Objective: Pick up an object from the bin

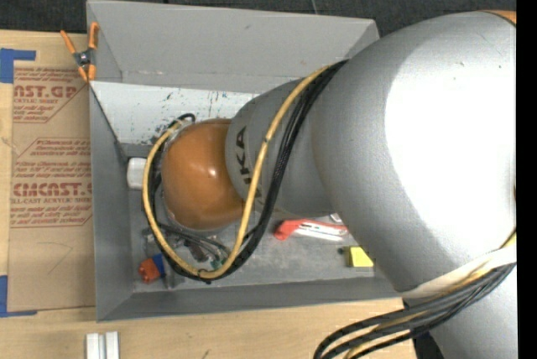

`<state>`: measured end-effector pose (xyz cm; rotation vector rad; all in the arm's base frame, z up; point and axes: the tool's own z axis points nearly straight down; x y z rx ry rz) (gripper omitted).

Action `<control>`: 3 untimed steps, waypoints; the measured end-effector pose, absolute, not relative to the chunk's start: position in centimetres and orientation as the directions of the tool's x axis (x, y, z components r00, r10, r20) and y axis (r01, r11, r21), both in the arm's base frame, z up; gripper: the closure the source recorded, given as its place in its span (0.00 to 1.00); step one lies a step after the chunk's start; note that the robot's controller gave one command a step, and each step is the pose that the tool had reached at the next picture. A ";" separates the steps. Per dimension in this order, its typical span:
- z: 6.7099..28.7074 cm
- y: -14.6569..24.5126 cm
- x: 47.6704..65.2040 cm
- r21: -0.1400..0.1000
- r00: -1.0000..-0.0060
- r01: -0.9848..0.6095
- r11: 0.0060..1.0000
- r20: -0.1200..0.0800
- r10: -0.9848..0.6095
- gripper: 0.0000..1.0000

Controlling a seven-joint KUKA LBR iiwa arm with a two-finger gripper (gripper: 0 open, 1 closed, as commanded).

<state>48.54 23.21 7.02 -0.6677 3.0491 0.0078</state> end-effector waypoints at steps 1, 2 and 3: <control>11.0 22.7 48.2 0.000 -0.907 -0.422 0.907 -0.010 -0.422 1.00; 13.8 22.1 48.8 0.000 -0.908 -0.419 0.908 -0.030 -0.419 1.00; 17.4 22.0 48.8 0.000 -0.896 -0.444 0.896 -0.009 -0.444 1.00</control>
Offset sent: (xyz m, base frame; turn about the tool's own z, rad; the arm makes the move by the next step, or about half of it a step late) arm 0.0014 -0.0273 0.0059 0.0062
